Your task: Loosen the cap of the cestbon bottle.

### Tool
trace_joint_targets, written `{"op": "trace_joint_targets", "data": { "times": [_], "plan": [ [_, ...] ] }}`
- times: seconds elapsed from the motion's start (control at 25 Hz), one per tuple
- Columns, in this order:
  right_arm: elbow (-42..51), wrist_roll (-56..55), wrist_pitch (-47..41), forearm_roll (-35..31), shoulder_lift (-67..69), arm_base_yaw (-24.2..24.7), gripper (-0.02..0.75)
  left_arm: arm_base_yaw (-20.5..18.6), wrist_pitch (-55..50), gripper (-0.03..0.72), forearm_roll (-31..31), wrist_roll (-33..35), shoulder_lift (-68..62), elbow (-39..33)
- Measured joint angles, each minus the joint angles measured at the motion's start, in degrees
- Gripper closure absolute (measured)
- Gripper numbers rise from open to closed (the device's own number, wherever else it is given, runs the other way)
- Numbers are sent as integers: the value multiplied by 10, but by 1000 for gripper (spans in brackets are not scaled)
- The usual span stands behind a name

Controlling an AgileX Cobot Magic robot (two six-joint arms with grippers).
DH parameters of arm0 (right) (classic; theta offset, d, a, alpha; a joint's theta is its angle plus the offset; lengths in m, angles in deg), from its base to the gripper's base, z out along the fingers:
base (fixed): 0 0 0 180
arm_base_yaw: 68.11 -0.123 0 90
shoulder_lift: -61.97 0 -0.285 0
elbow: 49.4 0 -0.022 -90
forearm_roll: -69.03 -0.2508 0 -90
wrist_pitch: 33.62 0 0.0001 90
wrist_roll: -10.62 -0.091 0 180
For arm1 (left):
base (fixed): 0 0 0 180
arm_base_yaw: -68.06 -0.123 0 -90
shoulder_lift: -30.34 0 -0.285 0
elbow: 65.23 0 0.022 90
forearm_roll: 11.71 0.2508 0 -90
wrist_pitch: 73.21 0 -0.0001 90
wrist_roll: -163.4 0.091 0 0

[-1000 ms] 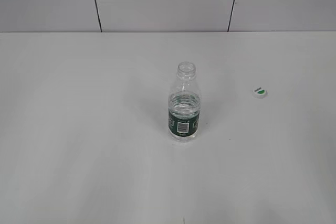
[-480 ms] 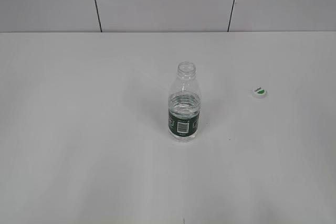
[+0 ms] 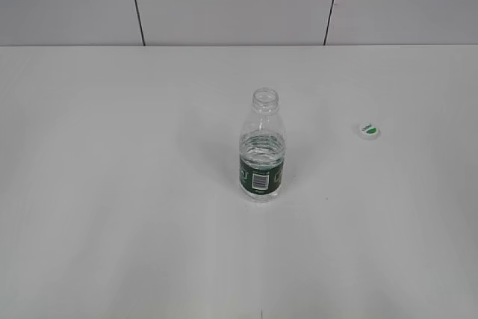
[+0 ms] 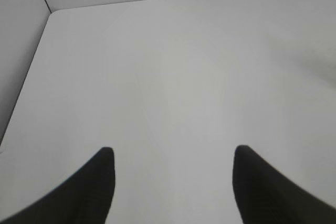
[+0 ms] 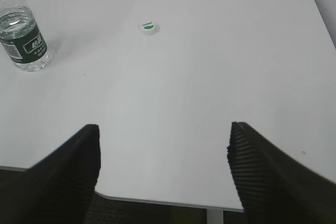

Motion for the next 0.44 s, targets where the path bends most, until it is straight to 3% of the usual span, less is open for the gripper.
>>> {"op": "trace_joint_targets", "data": {
  "times": [0.44],
  "plan": [
    [0,0,0,0,0,0,157,0,0,255,0,0,0,0]
  ]
}}
